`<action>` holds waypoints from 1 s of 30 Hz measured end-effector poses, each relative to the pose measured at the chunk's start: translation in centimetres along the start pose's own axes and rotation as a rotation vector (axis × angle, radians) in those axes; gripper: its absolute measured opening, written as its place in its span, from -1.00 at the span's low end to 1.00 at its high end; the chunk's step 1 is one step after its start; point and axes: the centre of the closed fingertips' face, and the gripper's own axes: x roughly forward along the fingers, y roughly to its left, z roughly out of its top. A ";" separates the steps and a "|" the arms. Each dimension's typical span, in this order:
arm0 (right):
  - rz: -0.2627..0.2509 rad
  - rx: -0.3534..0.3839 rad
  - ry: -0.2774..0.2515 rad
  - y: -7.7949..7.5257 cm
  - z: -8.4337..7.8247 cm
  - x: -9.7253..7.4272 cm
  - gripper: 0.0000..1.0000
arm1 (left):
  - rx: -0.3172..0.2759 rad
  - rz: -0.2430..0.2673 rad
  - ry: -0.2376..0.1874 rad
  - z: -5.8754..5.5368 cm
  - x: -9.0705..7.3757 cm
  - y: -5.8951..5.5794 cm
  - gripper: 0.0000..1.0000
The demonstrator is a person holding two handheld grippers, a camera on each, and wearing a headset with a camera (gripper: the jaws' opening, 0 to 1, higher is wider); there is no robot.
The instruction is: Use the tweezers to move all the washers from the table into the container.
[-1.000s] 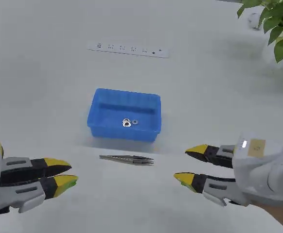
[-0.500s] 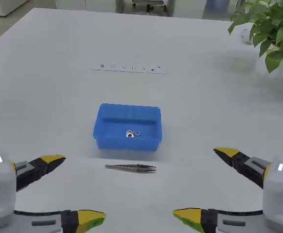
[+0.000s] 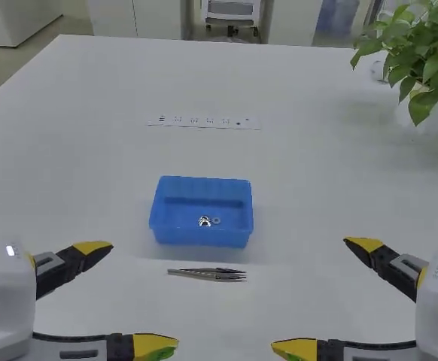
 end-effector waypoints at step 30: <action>-0.034 0.004 0.001 -0.4 0.8 -0.2 0.90 | 0.010 0.046 0.029 0.0 -1.1 -0.2 0.72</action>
